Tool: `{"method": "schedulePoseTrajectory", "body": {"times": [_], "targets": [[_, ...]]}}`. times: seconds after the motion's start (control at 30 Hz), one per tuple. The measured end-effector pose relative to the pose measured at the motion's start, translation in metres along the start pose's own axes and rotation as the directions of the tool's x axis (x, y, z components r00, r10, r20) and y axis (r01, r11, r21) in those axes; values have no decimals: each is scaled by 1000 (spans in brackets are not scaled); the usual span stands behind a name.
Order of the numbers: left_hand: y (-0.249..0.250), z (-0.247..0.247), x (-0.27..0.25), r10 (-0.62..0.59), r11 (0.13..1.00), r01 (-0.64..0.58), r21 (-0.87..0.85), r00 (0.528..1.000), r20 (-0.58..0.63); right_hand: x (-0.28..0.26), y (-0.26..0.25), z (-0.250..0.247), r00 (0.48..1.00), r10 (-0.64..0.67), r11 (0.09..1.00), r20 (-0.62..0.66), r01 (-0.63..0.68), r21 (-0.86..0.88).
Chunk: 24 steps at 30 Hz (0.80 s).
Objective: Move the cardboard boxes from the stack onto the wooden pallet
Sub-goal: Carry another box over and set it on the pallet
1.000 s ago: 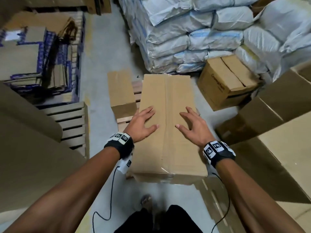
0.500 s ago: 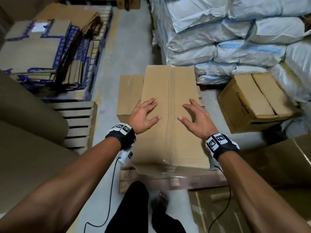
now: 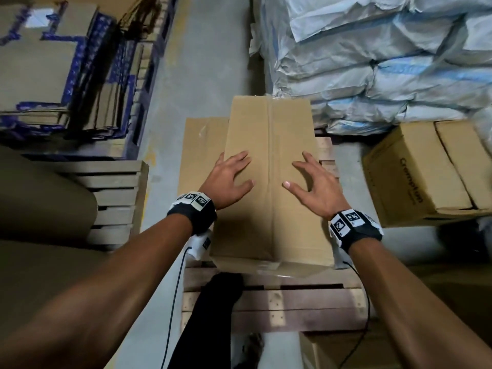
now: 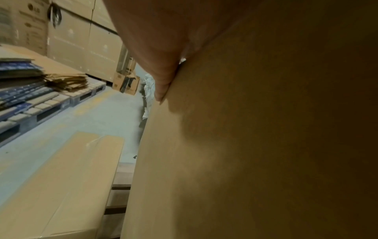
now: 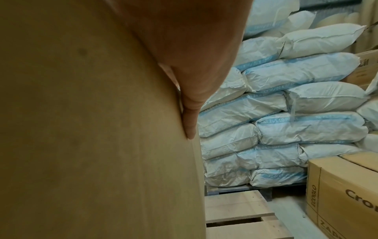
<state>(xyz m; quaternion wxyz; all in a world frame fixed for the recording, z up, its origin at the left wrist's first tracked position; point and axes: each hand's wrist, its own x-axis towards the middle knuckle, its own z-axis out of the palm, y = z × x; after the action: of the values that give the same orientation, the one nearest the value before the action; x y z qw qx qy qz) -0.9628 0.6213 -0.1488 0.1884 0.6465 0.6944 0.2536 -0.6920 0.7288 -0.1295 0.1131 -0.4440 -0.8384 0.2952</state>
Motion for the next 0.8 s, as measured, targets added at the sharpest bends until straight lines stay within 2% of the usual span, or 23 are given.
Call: {"method": "schedulePoseTrajectory", "body": {"times": [0.17,0.3,0.4,0.6,0.8], "targets": [[-46,13,73,-30,1000,31,-2,995,91,81,20,9,998,56,998,42,-55,-19],[-81,26,112,35,999,-34,-39,998,47,132,39,19,997,47,999,66,-48,20],[-97,38,137,5,999,-2,-47,998,66,159,54,28,995,59,998,81,-60,10],[-126,75,166,-5,998,7,-66,999,38,194,97,62,994,55,998,97,-58,22],[-192,152,172,-5,1000,5,-18,1000,9,225,156,129,995,2,1000,103,-4,16]]}}
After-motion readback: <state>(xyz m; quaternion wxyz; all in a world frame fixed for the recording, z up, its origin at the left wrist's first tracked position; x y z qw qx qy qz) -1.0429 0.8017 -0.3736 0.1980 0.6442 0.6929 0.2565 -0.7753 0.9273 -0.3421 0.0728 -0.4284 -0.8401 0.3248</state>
